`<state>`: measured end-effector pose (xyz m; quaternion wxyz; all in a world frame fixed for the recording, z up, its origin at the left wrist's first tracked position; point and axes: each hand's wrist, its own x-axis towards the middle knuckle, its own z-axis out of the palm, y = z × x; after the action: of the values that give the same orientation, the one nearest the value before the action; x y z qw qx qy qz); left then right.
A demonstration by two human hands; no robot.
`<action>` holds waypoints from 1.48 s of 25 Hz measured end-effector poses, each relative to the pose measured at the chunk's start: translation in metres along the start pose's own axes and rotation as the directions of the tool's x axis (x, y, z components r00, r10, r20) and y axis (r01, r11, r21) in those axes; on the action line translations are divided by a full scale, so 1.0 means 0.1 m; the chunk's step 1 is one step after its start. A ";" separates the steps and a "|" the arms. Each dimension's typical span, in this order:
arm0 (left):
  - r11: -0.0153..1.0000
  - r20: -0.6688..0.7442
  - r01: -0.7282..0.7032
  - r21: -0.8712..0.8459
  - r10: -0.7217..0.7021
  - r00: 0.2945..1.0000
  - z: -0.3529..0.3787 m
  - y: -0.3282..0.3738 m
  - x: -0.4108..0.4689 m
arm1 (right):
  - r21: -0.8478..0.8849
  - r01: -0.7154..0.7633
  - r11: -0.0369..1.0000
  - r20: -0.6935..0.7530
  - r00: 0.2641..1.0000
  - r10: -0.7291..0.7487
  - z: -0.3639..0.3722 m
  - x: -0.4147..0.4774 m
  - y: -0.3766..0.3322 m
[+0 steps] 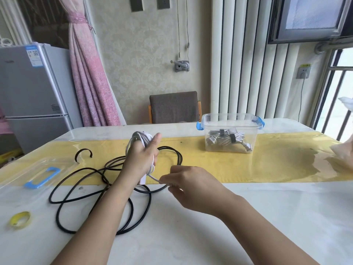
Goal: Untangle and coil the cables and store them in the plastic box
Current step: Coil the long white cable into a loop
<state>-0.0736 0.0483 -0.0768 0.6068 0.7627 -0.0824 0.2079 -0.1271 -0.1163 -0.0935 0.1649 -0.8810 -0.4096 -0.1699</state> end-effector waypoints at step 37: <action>0.990 0.584 -0.032 0.139 -0.055 0.810 0.02 0.26 -0.20 | 0.840 -0.052 0.540 -0.331 0.739 0.586 -0.09 0.05 0.08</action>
<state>-0.1009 0.0375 -0.0628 0.4971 0.8313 -0.2460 -0.0360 -0.1196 -0.1219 -0.0844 0.6798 -0.6804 -0.1906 -0.1964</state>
